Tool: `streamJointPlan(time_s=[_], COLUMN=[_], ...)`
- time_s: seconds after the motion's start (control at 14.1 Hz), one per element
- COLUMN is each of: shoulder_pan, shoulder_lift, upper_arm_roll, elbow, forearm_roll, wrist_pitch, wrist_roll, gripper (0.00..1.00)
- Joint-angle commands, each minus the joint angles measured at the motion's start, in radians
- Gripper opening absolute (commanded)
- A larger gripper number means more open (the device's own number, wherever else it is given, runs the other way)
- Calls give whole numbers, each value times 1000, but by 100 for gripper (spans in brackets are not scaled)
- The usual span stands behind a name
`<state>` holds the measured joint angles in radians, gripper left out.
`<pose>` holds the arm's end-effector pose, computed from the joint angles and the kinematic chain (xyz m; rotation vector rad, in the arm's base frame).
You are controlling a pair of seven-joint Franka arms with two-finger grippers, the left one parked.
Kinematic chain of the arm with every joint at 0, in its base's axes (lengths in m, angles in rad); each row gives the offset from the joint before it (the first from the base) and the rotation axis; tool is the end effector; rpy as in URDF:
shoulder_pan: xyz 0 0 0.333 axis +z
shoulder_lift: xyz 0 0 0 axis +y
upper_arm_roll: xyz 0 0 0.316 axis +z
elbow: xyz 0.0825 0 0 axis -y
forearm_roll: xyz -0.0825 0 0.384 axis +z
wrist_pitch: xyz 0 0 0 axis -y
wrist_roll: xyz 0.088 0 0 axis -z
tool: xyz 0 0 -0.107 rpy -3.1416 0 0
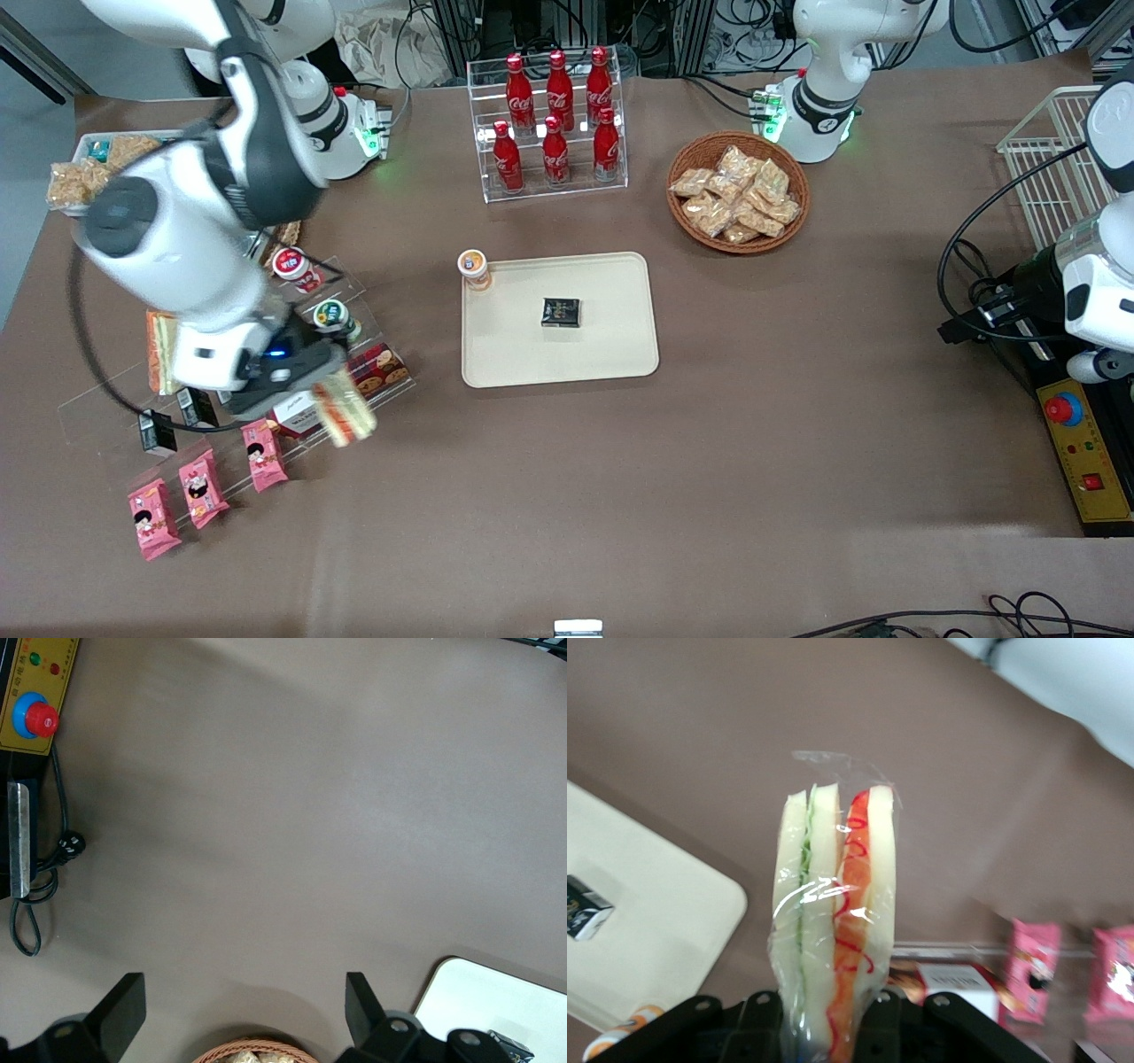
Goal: Place sandwich on tray
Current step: 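Carry the sandwich over the beige tray beside the black box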
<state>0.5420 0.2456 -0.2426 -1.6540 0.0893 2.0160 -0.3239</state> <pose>0.6115 0.2081 0.4816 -2.9730 -0.9204 -0.1937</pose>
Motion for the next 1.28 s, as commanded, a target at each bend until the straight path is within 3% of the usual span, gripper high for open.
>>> streamJointPlan(time_s=[0.0,0.21,0.57,0.78,1.21], shoulder_pan=[83,136,363,383,369], shoulder_lift=[66,121,288,331,369], upper_arm_roll=[-17,-14,-17,-17,19], elbow=[7,8,0,2,-12], forearm_roll=[-12,-42,-88,-146,-135], wrist_pitch=[67,122,344,414,415], wrist_roll=[-84,-184,-258,-268,-458], gripper=[0,0,0,0,0])
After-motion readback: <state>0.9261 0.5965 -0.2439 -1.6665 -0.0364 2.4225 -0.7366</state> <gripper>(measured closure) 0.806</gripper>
